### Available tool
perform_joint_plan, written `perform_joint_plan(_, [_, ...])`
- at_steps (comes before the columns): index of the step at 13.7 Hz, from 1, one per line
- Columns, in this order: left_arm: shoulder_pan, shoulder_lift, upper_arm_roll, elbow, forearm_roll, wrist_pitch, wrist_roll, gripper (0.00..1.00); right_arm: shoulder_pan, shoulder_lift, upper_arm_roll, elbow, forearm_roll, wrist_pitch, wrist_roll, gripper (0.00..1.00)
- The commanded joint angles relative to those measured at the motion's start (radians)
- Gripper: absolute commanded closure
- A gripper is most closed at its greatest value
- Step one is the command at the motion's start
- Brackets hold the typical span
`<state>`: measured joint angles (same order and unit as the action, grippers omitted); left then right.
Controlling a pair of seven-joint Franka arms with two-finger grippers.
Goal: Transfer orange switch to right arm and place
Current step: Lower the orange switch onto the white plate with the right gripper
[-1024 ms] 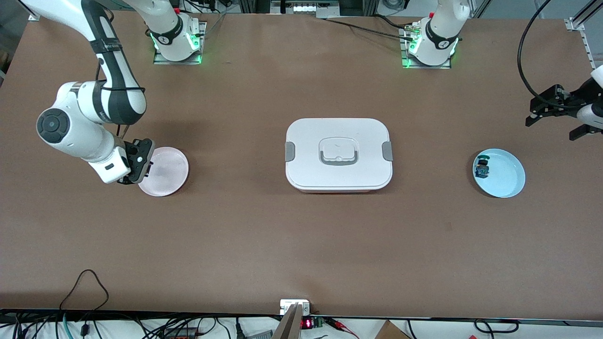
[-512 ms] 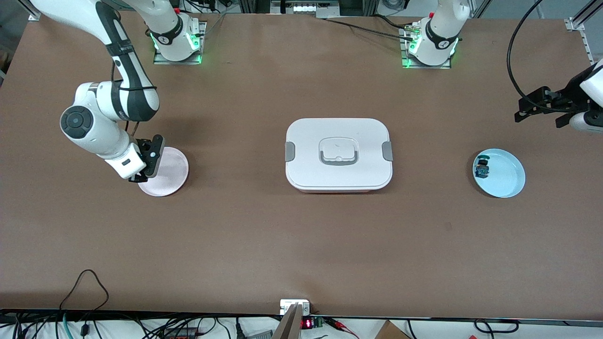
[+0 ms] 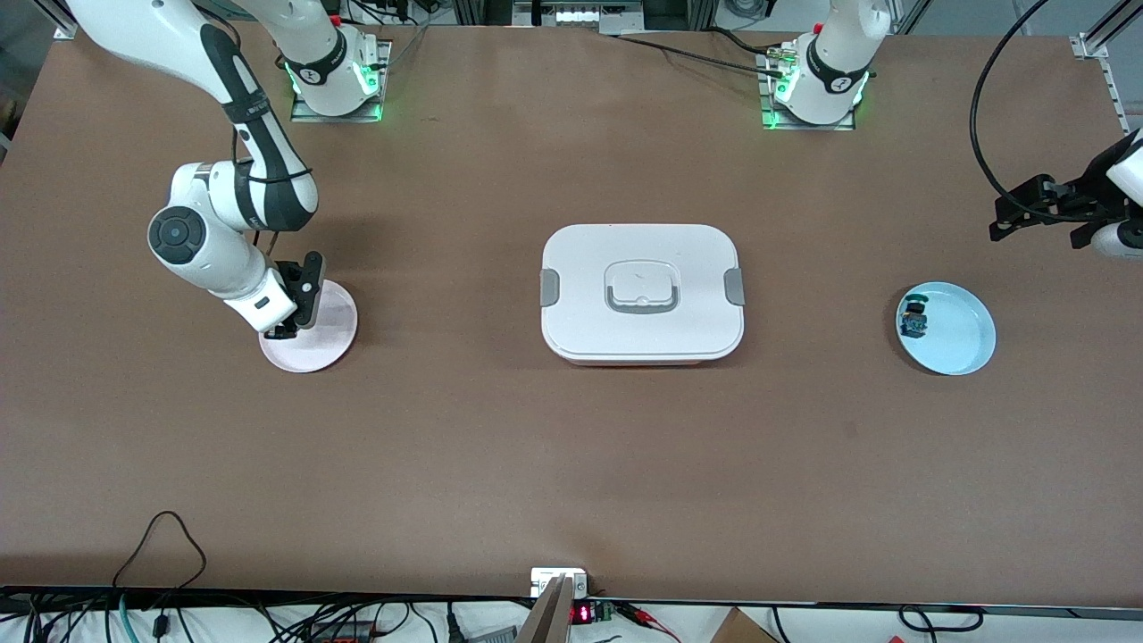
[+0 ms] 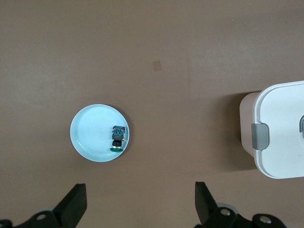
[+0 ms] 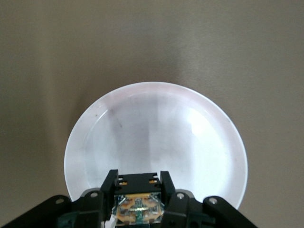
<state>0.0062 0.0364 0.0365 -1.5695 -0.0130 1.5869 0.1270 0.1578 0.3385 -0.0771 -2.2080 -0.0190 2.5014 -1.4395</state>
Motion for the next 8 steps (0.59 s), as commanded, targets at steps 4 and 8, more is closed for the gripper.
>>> perform_joint_plan(4, [-0.009, 0.016, -0.006, 0.034, 0.03, 0.005, -0.003, 0.0, -0.003, 0.04, 0.005, -0.012, -0.012, 0.08, -0.12, 1.0])
perform_joint_plan(8, [-0.009, 0.017, -0.006, 0.042, 0.028, 0.005, -0.003, 0.0, -0.003, 0.057, 0.007, -0.012, -0.006, 0.106, -0.119, 1.0])
